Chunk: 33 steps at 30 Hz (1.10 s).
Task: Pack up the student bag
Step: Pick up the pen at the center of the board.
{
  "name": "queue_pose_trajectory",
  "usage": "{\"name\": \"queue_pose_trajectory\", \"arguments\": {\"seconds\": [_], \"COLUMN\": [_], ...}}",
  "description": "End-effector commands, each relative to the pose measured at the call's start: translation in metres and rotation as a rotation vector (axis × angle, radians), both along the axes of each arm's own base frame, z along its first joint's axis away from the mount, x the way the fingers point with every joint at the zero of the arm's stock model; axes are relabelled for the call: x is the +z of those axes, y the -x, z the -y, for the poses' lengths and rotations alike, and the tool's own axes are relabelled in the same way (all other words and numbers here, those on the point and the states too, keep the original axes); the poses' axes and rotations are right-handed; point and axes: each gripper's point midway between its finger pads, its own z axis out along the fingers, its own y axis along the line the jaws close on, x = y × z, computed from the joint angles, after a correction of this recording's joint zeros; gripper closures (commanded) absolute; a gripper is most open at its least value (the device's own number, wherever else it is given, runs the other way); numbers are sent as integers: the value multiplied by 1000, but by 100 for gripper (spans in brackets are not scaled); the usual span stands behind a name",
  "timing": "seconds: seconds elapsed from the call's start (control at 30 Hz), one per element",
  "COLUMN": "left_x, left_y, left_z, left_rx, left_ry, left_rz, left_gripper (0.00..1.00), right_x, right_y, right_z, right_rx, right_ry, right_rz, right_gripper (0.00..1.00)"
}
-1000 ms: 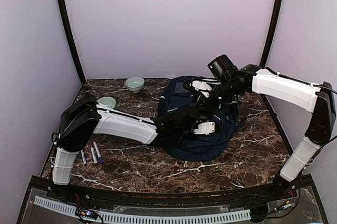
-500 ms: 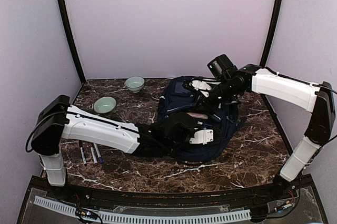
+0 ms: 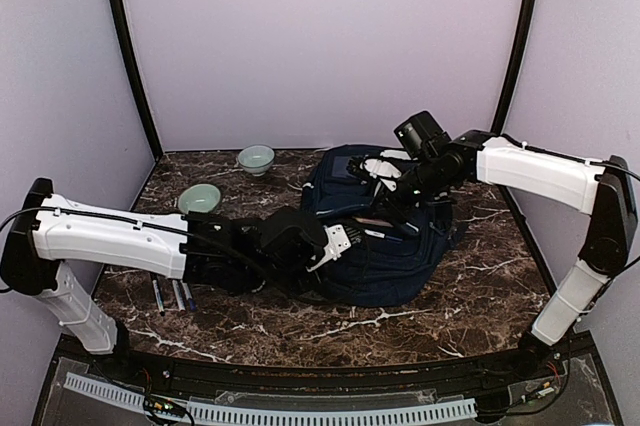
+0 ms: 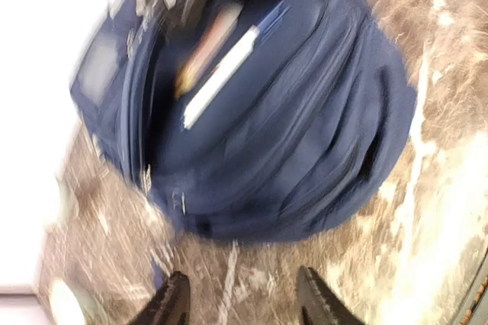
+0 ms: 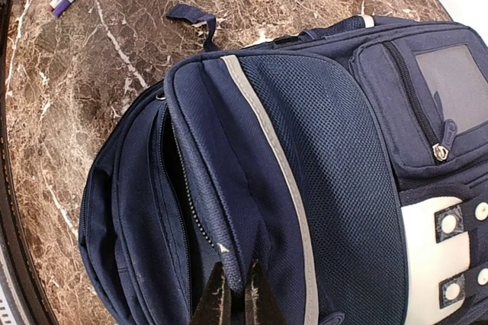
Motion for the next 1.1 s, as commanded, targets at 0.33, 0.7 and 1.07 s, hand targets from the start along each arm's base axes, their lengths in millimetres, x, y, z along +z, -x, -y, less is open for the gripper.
{"name": "queue_pose_trajectory", "arguments": {"seconds": [0.33,0.7,1.07], "left_x": [-41,-79,-112], "left_y": [-62,-50,-29], "left_z": [-196,-261,-280], "left_rx": [999,1380,1587], "left_ry": [189,342,426], "left_rz": [-475,-654,-757], "left_gripper": [49,55,61], "right_x": [23,18,16], "right_y": [2,3,9], "right_z": [-6,-7,-8], "right_rx": [17,25,38], "right_ry": [-98,-96,-111], "right_rz": [60,45,24], "right_gripper": [100,100,100]}}
